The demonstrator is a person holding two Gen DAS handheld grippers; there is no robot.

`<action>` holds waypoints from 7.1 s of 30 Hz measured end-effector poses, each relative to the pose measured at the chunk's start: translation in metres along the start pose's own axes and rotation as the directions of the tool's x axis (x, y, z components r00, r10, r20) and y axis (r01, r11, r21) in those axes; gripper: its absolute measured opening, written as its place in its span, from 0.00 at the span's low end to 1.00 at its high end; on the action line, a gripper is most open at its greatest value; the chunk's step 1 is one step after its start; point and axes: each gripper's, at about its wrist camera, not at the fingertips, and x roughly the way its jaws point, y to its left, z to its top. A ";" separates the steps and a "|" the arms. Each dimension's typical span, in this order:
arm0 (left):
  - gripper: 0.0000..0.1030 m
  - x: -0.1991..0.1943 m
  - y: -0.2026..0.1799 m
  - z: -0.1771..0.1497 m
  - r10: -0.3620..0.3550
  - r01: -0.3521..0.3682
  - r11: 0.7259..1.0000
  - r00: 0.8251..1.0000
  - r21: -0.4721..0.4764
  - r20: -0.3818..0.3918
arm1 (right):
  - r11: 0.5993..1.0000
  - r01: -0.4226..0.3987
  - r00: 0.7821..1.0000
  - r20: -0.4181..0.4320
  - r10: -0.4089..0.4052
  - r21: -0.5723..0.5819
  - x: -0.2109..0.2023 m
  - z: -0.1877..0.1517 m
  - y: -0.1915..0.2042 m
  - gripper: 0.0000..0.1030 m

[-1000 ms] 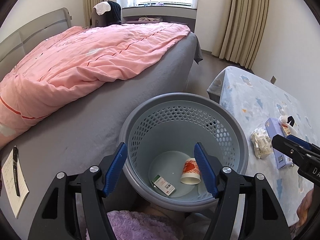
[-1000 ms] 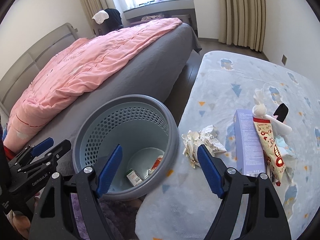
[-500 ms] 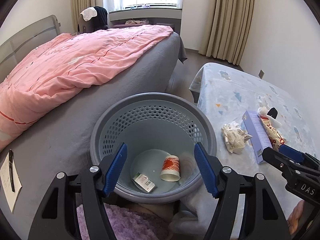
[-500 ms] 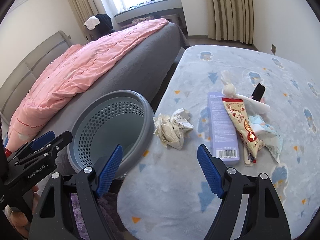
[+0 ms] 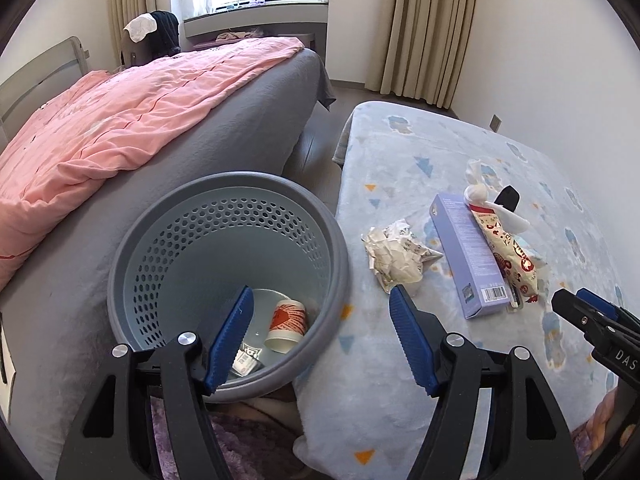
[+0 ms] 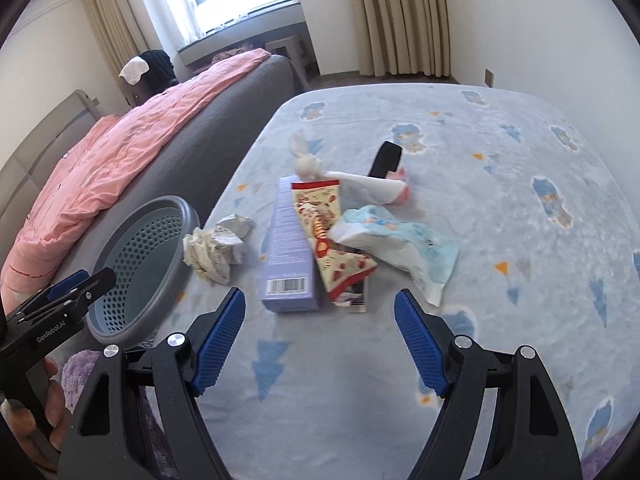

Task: Collect trash
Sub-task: 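Grasp the light blue wipes packet with the right tool while the left tool approaches crumpled paper, then close the left tool on the crumpled paper while the right tool holds the packet, then carry paper and packet over the gray basket and open both tools to drop them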

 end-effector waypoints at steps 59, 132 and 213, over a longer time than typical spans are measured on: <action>0.66 0.029 -0.040 -0.001 0.031 -0.030 0.999 0.998 0.020 -0.055 | 0.997 -0.059 0.998 -0.026 0.058 -0.049 0.051 0.019 -0.067 0.37; 0.45 -0.015 0.023 0.000 0.017 -0.016 1.000 0.998 -0.009 0.055 | 0.968 -0.218 0.972 0.058 0.227 -0.125 0.003 0.017 0.063 0.32; 0.66 -0.012 0.153 -0.006 0.138 -0.127 0.975 0.989 -0.183 0.048 | 0.935 -0.203 0.978 -0.018 0.207 -0.292 0.058 0.010 0.223 0.74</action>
